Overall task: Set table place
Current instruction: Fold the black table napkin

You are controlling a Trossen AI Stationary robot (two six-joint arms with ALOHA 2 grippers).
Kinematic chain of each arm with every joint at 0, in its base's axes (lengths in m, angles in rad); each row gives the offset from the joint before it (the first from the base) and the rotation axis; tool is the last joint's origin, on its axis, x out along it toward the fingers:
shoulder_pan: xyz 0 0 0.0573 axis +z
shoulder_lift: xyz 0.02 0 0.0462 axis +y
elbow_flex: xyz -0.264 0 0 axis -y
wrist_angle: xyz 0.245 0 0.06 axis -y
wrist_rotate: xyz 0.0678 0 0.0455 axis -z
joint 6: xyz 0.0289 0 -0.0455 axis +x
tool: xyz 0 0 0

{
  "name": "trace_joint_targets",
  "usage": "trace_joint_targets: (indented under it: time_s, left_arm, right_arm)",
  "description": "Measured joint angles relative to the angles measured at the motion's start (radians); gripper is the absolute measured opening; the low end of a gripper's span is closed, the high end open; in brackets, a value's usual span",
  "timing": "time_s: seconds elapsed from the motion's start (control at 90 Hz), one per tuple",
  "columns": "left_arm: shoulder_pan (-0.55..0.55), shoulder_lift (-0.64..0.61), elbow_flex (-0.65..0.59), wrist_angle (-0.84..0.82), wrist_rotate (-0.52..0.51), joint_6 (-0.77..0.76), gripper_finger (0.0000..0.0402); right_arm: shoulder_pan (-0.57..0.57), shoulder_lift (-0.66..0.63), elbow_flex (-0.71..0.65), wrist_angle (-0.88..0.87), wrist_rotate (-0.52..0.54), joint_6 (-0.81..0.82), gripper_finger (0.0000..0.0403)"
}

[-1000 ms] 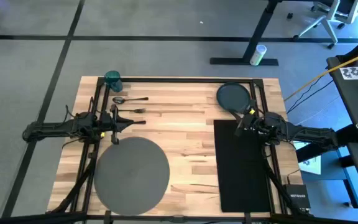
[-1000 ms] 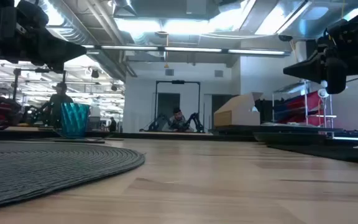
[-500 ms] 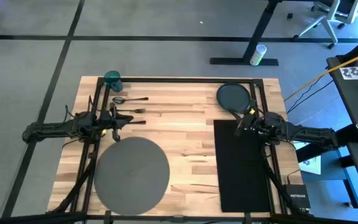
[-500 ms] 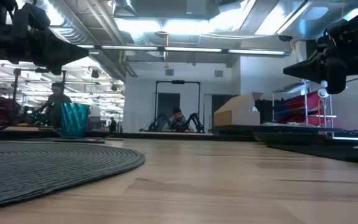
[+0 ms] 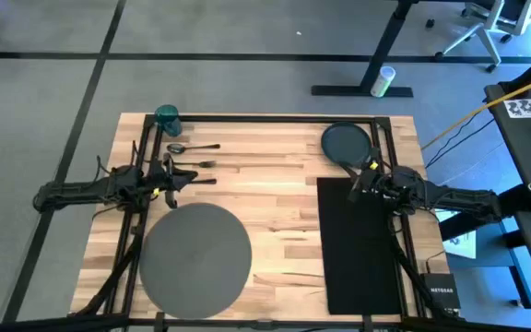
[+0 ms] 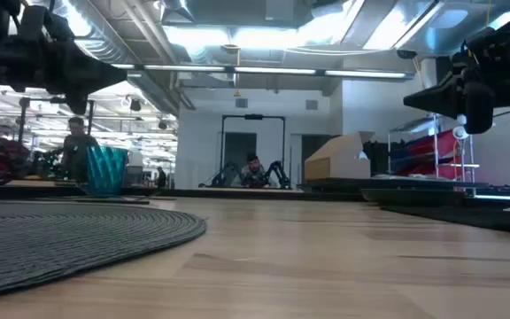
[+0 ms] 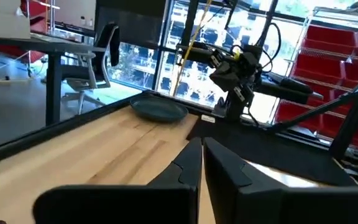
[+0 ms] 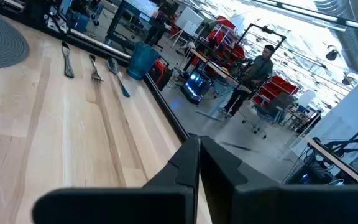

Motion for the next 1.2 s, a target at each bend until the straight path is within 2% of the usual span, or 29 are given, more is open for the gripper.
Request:
trace_joint_targets:
  time_s: [0.311, 0.533, 0.733, 0.933, 1.2]
  left_arm:
    - [-0.001, 0.001, 0.0, 0.004, 0.0, 0.051, 0.0]
    - [0.0, 0.002, 0.002, 0.101, 0.013, 0.159, 0.0]
    - [-0.002, 0.047, 0.061, 0.106, 0.049, 0.171, 0.0]
    - [-0.002, 0.195, 0.191, 0.101, 0.05, 0.27, 0.0]
    - [-0.002, 0.545, 0.419, -0.003, 0.076, 0.331, 0.0]
  right_arm:
    - [0.0, 0.0, 0.0, 0.0, 0.0, 0.0, 0.0]
    - [0.0, 0.0, 0.0, 0.0, 0.0, 0.0, 0.0]
    - [0.0, 0.0, 0.0, 0.0, 0.0, 0.0, 0.0]
    - [0.0, 0.0, 0.0, 0.0, 0.0, 0.0, 0.0]
    - [0.0, 0.0, 0.0, 0.0, 0.0, 0.0, 0.0]
